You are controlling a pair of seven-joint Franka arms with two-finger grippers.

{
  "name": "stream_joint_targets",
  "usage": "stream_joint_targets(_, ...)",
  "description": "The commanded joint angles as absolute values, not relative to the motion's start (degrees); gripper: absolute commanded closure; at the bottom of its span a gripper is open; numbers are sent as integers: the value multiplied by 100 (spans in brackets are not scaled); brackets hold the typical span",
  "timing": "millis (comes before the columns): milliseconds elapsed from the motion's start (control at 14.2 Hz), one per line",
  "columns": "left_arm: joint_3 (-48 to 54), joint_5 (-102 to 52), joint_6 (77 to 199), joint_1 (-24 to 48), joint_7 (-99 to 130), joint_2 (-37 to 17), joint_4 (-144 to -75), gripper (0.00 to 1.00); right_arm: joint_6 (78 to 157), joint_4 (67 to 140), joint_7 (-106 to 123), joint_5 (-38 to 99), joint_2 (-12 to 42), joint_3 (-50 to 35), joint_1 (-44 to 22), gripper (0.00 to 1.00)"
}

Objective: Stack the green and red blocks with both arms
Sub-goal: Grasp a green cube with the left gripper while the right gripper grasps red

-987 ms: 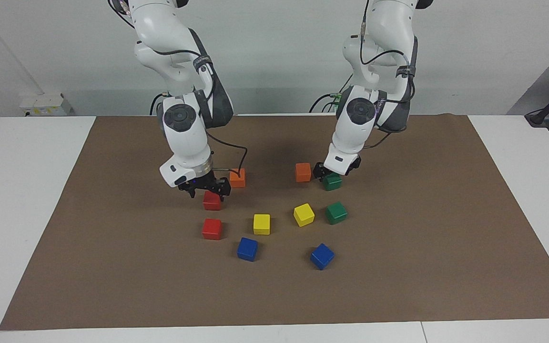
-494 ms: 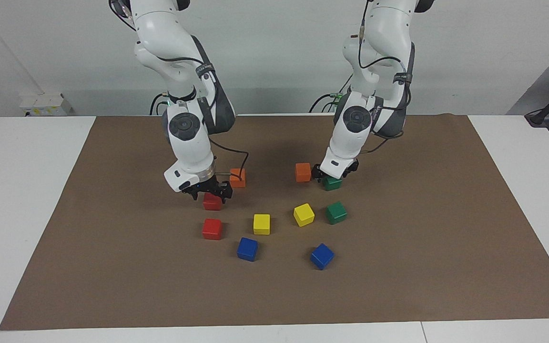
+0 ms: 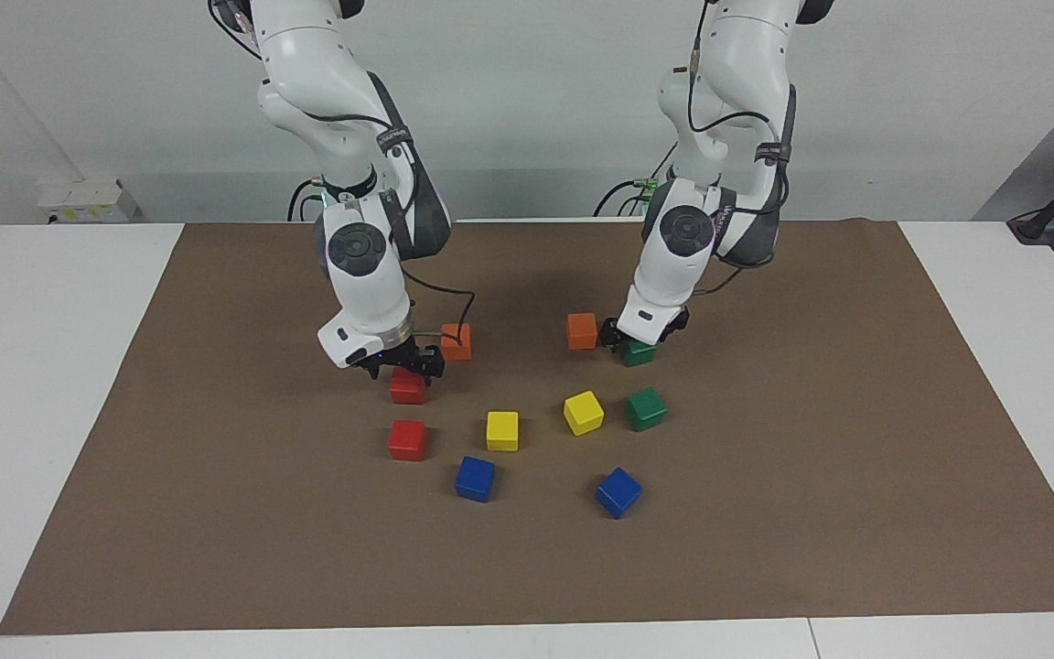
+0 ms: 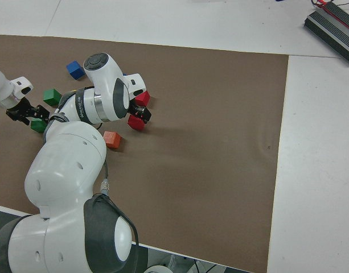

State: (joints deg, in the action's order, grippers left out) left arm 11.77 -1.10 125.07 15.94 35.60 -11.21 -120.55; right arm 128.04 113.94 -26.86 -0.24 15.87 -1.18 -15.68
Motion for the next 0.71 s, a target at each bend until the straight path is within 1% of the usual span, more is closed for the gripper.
stream_joint_targets(0,1160,-79,12683,1591,3796,-1037,-12243,0,13078,11760,-2558,79,1362,-114,-1582,0)
stream_joint_targets(282,1160,-79,12709,1582,3885,-1046,-12278,0,13122,11821,-2558,79,1371,-114,-1573,0)
stream_joint_targets(353,1160,-79,12726,1582,3885,-1046,-12287,5,13192,11839,-2558,79,1388,-106,-1573,0)
stream_joint_targets(564,1160,-79,12727,1573,3894,-1046,-12287,16,13236,11892,-2558,79,1389,-114,-1573,0)
stream_joint_targets(635,1160,-79,12709,1573,3911,-1046,-12287,22,13236,11892,-2558,79,1397,-114,-1573,0)
